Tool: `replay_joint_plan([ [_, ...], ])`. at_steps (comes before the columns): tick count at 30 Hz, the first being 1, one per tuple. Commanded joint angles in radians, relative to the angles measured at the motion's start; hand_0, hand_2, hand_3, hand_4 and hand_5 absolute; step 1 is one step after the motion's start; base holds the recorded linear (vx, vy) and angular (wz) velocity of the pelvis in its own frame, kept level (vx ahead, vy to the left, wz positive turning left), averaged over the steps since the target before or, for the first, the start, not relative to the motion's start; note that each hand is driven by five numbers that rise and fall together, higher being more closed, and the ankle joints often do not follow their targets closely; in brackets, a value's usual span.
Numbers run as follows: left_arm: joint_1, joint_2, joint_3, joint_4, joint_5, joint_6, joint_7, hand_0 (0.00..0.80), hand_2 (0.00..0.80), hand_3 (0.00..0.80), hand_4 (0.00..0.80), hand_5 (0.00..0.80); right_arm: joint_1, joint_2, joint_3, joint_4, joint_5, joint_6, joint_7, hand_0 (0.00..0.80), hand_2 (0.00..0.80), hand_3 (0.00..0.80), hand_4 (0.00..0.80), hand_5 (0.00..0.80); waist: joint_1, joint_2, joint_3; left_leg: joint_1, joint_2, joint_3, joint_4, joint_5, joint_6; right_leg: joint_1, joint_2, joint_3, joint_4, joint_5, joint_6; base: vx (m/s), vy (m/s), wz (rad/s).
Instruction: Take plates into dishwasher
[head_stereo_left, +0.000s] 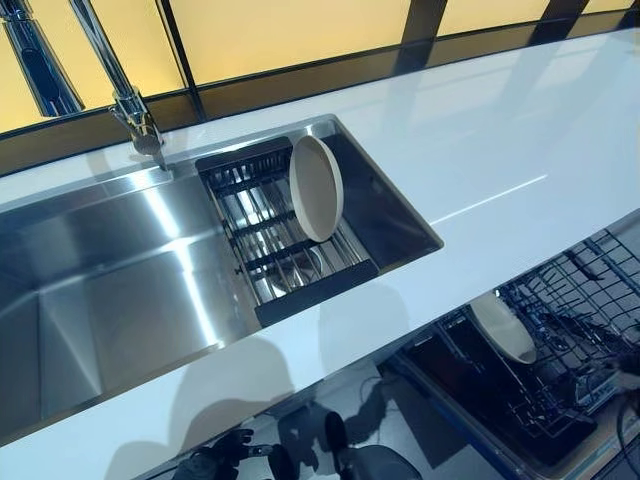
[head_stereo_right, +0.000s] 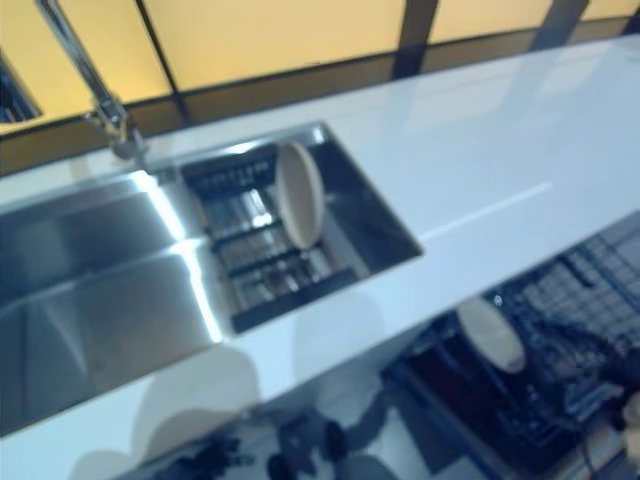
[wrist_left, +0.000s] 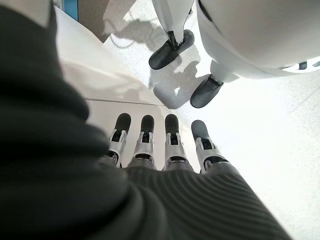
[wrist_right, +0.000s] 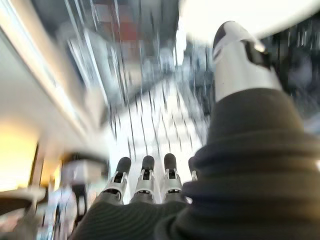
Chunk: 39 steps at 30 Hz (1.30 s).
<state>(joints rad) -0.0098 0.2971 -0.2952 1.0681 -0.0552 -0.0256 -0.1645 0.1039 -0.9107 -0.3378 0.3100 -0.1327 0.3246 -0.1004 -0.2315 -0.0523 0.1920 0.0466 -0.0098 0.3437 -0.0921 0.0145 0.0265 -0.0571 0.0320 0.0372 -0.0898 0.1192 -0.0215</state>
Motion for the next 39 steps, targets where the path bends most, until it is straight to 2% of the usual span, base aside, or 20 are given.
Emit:
replay_joint_plan([
  [1,-0.075,0.041,0.036,0.024,-0.024,-0.037,0.040,0.000,0.000,0.000,0.000,0.000,-0.046,-0.073,-0.083,-0.083,-0.085,-0.061,-0.133,0.000,0.000,0.000,0.000,0.000,0.005,-0.004,-0.025,0.045,0.004,-0.022,0.005,-0.123,0.045,0.044,0.033,0.042,0.010,-0.091,0.048,0.019,0.026,-0.14],
  [7,-0.053,0.027,0.038,0.020,-0.039,-0.033,0.051,0.000,0.000,0.000,0.000,0.000,-0.087,-0.142,-0.123,-0.238,-0.150,-0.157,-0.208,0.000,0.000,0.000,0.000,0.000,0.013,0.002,-0.034,0.041,-0.001,-0.034,0.005,-0.125,0.048,0.045,0.034,0.051,0.007,-0.094,0.047,0.018,0.030,-0.04],
  [14,-0.030,0.021,0.035,0.046,-0.033,-0.043,0.051,0.000,0.000,0.000,0.000,0.000,-0.141,-0.261,-0.128,-0.294,-0.101,-0.243,-0.174,0.000,0.000,0.000,0.000,0.000,0.038,-0.005,-0.068,0.041,-0.006,-0.056,0.005,-0.124,0.046,0.058,0.030,0.030,0.003,-0.103,0.043,0.031,0.008,0.01],
  [18,-0.015,0.020,0.032,0.048,-0.019,-0.043,0.048,0.000,0.000,0.000,0.000,0.000,-0.195,-0.320,-0.103,-0.313,-0.078,-0.252,-0.128,0.000,0.000,0.000,0.000,0.000,0.058,-0.012,-0.086,0.044,-0.008,-0.070,0.005,-0.124,0.045,0.067,0.027,0.016,0.003,-0.109,0.041,0.045,-0.001,0.04],
  [20,-0.008,0.021,0.027,0.047,-0.014,-0.041,0.049,0.000,0.000,0.000,0.000,0.000,-0.236,-0.340,-0.076,-0.323,-0.034,-0.259,-0.093,0.000,0.000,0.000,0.000,0.000,0.072,-0.016,-0.095,0.045,-0.008,-0.078,0.005,-0.123,0.043,0.071,0.025,0.006,0.003,-0.111,0.040,0.046,-0.010,0.03],
  [30,0.014,0.028,0.015,0.033,0.010,-0.019,0.038,0.000,0.000,0.000,0.000,0.000,-0.493,-0.413,0.161,-0.334,-0.193,-0.302,0.003,0.000,0.000,0.000,0.000,0.000,0.134,-0.034,-0.127,0.049,-0.009,-0.114,0.005,-0.118,0.034,0.090,0.016,-0.046,0.003,-0.124,0.039,0.037,-0.004,0.11],
  [39,0.024,0.040,0.000,0.022,-0.001,-0.011,0.029,0.000,0.000,0.000,0.000,0.000,-0.692,-0.439,0.386,-0.245,-0.345,-0.418,-0.001,0.000,0.000,0.000,0.000,0.000,0.174,-0.040,-0.143,0.064,-0.014,-0.149,0.005,-0.117,0.032,0.124,0.009,-0.095,0.003,-0.143,0.030,0.028,-0.006,0.18],
])
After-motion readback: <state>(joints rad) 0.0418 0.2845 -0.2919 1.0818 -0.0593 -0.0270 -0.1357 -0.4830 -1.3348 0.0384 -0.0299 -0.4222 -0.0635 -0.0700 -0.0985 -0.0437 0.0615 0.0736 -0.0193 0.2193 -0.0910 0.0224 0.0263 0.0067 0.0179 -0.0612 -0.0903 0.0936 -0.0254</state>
